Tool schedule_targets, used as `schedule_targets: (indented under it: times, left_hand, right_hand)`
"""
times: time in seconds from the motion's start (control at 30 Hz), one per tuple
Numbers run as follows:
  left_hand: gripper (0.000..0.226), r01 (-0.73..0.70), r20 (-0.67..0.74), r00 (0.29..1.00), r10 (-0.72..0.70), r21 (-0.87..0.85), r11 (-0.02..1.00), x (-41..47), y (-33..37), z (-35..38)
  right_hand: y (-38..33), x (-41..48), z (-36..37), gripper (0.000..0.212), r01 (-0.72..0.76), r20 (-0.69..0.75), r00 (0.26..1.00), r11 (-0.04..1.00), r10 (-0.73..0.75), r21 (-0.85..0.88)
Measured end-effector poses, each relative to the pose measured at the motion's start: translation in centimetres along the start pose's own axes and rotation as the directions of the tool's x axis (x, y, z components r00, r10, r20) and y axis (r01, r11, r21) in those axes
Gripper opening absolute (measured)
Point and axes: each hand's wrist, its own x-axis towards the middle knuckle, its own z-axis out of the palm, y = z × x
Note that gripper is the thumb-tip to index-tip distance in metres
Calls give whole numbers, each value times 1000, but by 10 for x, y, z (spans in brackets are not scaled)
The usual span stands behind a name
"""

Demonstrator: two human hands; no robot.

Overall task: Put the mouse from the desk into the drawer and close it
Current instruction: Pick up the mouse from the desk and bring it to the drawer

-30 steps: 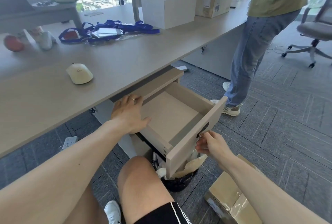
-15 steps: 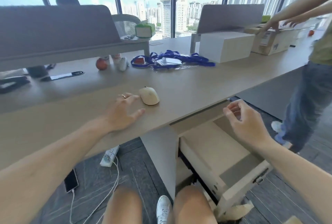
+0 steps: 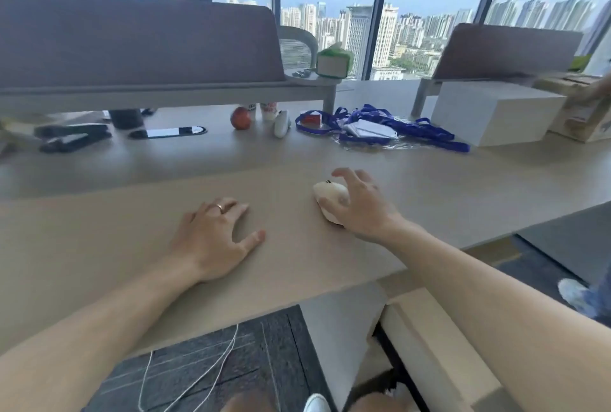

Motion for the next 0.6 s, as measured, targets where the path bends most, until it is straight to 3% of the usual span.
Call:
schedule_targets:
  times: [0.17,0.33,0.6]
  left_hand:
    - [93,14,-36,999,-13,20,1000,1,1,2]
    - [91,24,-55,998,-23,5,1000,2,1,4]
    - [93,34,-23,999,-35,-21,999,1,6,-1]
  right_hand:
    - [0,21,26,69,9,81,997,992,1,-127]
    - [8,24,41,50,63,61,997,980,-52,-189]
    - [30,5,11,48,87,29,996,981,-83,-171]
